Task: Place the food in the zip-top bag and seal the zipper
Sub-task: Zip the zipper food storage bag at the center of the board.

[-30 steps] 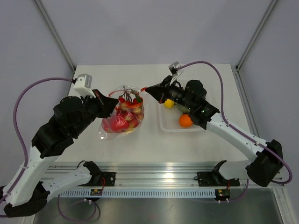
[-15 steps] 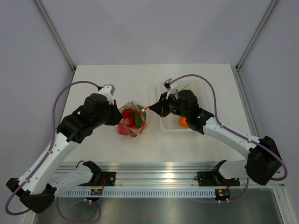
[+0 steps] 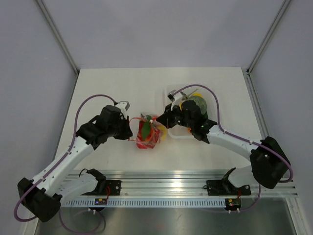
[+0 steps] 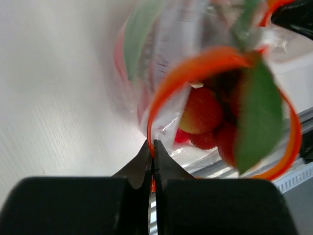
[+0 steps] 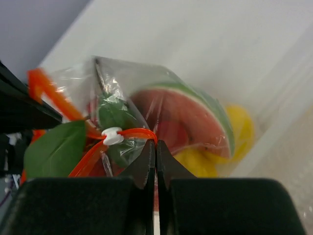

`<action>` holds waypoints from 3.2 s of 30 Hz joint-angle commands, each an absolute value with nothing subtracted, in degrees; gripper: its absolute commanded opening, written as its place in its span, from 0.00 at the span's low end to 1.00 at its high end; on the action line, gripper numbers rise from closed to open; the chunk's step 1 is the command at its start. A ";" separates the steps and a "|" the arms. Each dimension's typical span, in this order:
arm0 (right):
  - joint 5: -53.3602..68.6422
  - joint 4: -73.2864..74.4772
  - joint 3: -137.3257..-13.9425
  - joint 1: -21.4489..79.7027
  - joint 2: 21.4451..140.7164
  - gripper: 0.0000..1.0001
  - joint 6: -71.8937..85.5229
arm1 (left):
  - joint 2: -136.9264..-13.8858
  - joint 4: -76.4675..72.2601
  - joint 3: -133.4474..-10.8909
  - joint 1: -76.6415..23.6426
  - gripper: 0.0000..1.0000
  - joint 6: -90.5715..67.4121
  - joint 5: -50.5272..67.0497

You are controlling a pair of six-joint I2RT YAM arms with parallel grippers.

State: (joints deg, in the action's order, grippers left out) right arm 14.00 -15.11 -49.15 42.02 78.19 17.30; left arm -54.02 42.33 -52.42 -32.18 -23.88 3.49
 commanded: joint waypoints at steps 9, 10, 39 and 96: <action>11.60 -8.44 -57.47 43.15 65.83 0.00 11.78 | -50.98 50.00 -76.54 -30.32 0.00 -18.28 5.36; 11.78 -8.70 -57.48 43.24 64.96 0.00 11.86 | -51.24 50.36 -77.16 -30.32 0.00 -17.59 4.93; 10.20 2.35 -57.56 45.87 67.41 0.62 6.78 | -51.77 39.11 -57.04 -27.07 0.00 -22.50 16.08; 8.09 -13.00 -45.17 51.33 63.89 0.00 -9.23 | -58.62 41.04 -62.57 -21.18 0.00 -18.46 12.30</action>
State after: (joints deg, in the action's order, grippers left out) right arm 7.09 -3.05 -44.16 51.07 64.97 -11.51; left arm -58.00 43.35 -58.87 -21.91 -19.55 13.91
